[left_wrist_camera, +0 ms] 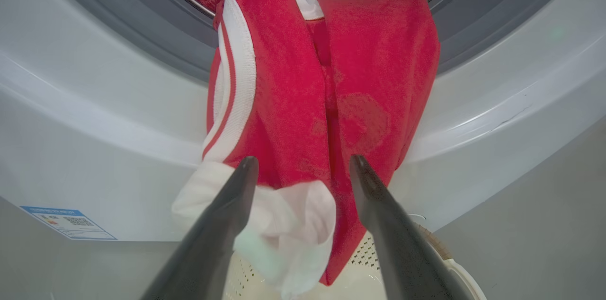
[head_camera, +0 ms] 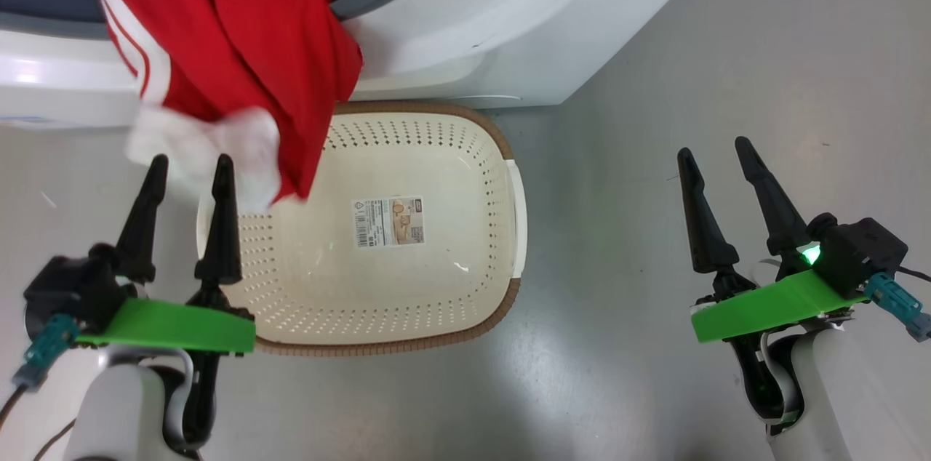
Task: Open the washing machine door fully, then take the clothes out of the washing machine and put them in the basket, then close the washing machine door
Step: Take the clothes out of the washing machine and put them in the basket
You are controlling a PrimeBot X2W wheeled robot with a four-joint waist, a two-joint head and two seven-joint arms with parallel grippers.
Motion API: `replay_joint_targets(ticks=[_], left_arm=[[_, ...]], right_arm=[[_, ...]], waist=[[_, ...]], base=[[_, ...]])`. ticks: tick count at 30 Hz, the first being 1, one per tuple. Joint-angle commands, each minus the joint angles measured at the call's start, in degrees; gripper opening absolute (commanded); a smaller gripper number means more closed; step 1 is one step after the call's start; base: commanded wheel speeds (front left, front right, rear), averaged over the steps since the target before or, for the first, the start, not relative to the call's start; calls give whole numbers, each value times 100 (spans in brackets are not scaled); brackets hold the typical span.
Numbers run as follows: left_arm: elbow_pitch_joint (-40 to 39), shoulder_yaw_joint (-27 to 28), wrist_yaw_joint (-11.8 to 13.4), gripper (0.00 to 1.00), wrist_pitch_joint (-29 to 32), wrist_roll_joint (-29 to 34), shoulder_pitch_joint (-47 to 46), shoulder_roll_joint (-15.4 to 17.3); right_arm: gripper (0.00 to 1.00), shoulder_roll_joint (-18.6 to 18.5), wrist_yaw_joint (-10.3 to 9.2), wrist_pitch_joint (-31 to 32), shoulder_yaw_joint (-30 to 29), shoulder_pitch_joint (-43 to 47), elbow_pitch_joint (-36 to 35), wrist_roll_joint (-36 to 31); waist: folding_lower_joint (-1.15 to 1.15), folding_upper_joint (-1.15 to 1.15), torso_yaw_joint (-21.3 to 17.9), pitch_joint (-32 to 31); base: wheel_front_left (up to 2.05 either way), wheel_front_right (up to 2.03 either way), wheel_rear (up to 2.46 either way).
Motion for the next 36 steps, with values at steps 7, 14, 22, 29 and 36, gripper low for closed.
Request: replay_joint_targets(ticks=[7, 14, 22, 29, 36], left_arm=[[-508, 330, -31, 100, -28, 127, 549, 51], [-715, 383, -31, 100, -28, 170, 770, 16], [-725, 443, -31, 100, -28, 196, 721, -4], [-685, 419, -31, 100, -28, 172, 514, -5], [-475, 230, -31, 100, -28, 168, -93, 163]], right_arm=[[100, 3, 28, -37, 124, 185, -110, -115], [100, 3, 28, -37, 93, 188, -124, -132], [100, 3, 28, -37, 103, 187, -118, -135], [100, 3, 28, -37, 100, 193, -115, -123], [100, 3, 28, -37, 127, 178, -84, -100]], waist=[[0, 0, 14, -38], [0, 0, 30, -30], [0, 0, 16, -37], [0, 0, 22, -56], [0, 0, 46, -71]], base=[[0, 0, 0], [0, 0, 0], [0, 0, 0], [0, 0, 0], [0, 0, 0]])
